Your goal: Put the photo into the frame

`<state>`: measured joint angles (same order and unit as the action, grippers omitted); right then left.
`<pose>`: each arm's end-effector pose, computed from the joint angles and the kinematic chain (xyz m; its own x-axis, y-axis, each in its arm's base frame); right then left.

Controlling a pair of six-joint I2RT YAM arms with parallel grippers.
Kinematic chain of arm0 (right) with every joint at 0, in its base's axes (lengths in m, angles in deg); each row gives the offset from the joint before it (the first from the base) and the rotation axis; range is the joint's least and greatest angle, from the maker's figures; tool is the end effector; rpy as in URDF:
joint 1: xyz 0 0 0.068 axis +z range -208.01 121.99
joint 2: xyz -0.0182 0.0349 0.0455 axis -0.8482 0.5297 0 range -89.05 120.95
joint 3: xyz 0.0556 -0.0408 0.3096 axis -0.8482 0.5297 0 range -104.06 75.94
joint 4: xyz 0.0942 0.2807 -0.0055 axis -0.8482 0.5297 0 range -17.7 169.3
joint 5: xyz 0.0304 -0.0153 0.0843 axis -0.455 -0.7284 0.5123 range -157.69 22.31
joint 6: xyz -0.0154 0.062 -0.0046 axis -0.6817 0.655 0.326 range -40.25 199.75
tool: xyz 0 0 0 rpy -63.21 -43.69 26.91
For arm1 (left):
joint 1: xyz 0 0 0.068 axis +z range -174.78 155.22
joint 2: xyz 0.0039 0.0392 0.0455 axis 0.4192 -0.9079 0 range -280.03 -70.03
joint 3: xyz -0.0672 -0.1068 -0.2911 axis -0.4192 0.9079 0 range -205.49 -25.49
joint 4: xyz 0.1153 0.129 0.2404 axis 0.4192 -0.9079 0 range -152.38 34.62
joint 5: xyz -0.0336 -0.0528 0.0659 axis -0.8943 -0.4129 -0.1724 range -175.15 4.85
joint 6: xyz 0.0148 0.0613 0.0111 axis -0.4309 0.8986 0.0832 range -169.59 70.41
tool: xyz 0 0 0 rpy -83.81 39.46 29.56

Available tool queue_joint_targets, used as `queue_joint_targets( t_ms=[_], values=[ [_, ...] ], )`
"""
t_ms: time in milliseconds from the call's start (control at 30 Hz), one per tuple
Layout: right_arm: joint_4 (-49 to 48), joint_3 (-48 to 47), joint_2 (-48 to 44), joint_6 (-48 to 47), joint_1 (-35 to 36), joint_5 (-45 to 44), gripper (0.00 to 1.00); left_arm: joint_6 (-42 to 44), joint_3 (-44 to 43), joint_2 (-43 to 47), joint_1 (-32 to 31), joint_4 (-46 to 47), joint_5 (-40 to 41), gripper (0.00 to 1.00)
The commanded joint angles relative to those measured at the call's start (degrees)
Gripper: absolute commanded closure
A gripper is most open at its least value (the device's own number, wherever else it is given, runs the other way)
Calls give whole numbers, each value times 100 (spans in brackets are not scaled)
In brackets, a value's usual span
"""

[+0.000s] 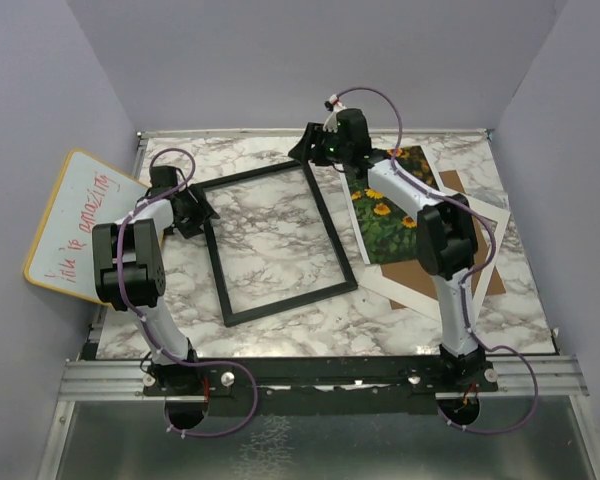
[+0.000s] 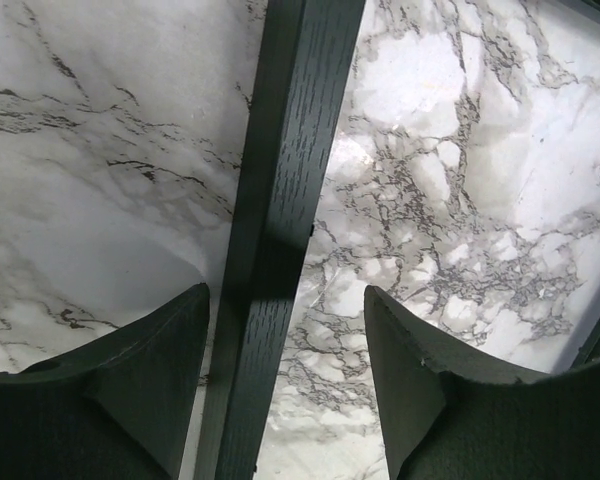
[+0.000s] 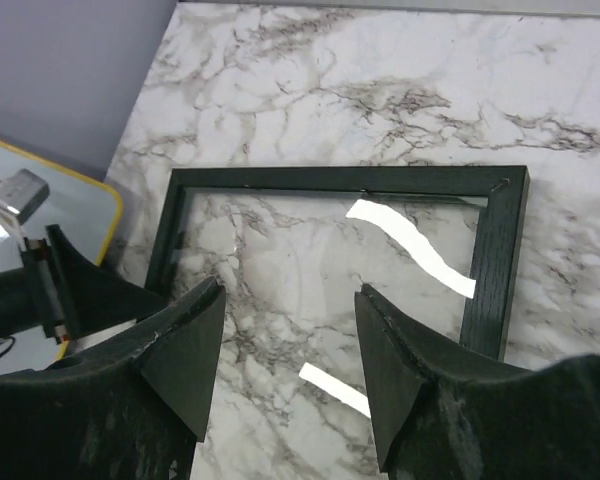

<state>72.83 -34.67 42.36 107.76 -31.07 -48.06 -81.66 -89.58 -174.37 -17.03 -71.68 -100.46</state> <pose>0.5468 0.2967 0.2578 -0.6177 0.1821 -0.7650 -0.4710 0.6934 0.5453 0.4156 0.0435 0.1757 -0.7080 -0.6133 -0.3502 -0.4270 0.7667 -0.4794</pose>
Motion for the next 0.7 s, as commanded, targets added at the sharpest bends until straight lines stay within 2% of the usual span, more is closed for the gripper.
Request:
queue_joint_targets(
  t_ms=[0, 167, 300, 433, 667],
  values=[
    [680, 887, -1099, -276, -91, -725, 40, 211, -122, 260, -29, -374, 526, 35],
    [1647, 2067, -2096, -946, -135, -1892, 37, 278, -194, 549, -33, -510, 719, 34],
    [2762, 2456, -2484, -1160, -135, -2637, 35, 323, -271, 743, -30, -577, 782, 33],
    [3777, 2933, -2841, -834, -158, -2709, 35, 287, -343, 896, -36, -595, 725, 33],
    [4046, 4256, -3936, -46, -700, -2389, 33, 223, -596, 954, -408, -566, 230, 31]
  ],
)
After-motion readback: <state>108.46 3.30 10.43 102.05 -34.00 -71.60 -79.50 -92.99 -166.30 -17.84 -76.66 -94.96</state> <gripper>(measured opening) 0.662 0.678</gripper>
